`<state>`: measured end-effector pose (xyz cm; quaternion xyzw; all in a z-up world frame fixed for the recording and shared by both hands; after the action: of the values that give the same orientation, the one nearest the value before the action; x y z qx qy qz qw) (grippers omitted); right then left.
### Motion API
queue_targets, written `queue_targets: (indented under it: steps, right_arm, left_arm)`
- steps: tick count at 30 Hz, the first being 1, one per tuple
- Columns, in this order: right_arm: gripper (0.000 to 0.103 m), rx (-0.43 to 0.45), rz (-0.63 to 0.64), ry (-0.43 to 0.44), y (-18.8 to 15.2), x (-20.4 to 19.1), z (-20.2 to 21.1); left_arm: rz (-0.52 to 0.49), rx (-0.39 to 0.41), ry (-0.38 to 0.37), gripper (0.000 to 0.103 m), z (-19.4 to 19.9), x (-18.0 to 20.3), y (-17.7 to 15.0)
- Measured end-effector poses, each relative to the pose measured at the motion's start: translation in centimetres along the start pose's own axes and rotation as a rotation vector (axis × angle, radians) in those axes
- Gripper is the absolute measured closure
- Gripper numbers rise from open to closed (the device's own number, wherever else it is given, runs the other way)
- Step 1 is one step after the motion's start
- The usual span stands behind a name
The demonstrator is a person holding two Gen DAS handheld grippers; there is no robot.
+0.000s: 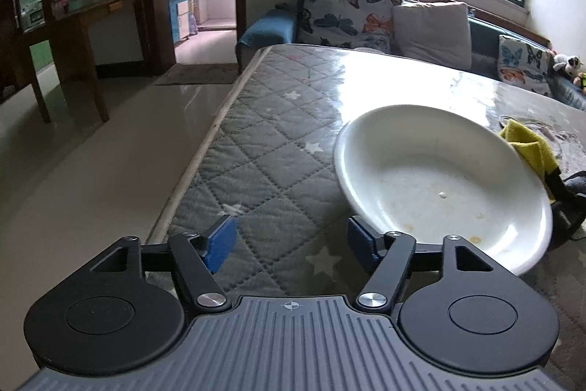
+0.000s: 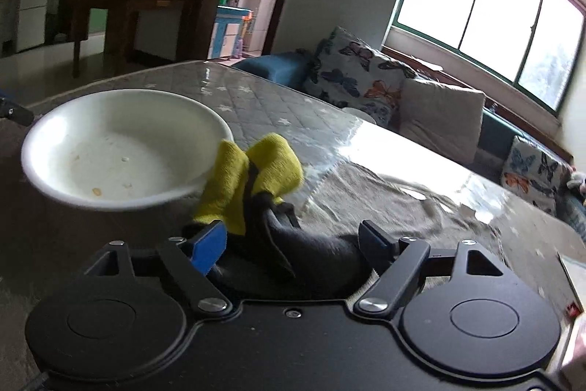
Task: Clean bowl
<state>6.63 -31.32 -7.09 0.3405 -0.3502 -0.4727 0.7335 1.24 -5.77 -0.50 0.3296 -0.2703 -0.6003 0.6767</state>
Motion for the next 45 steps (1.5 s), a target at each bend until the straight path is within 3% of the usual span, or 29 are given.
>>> queue_targets:
  steps: [12, 22, 45]
  right_arm:
    - [0.003, 0.012, -0.108, -0.103, -2.8, 3.8, 1.5]
    - [0.000, -0.033, -0.171, -0.157, -5.2, 6.6, 0.7]
    - [0.000, -0.101, -0.292, -0.090, -7.6, 8.9, -0.7]
  left_arm:
    - [0.031, 0.008, 0.010, 0.028, -1.2, -0.9, -1.5]
    - [0.001, 0.017, 0.006, 0.024, -2.8, -0.9, -1.7]
    - [-0.041, 0.042, -0.004, 0.013, -4.2, -0.7, -1.9]
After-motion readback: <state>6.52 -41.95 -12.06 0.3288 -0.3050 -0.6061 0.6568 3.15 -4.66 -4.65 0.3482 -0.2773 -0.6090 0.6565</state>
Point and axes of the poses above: each gripper's, at about its wrist camera, not at the fingertips, and z roughly against the way its jaws point, x to its right, y to its top, the point moved 7 cm from there along -z, roughly the way its jaws point, and after that the axes turned 5 degrees about y, right-handed, at the moved point
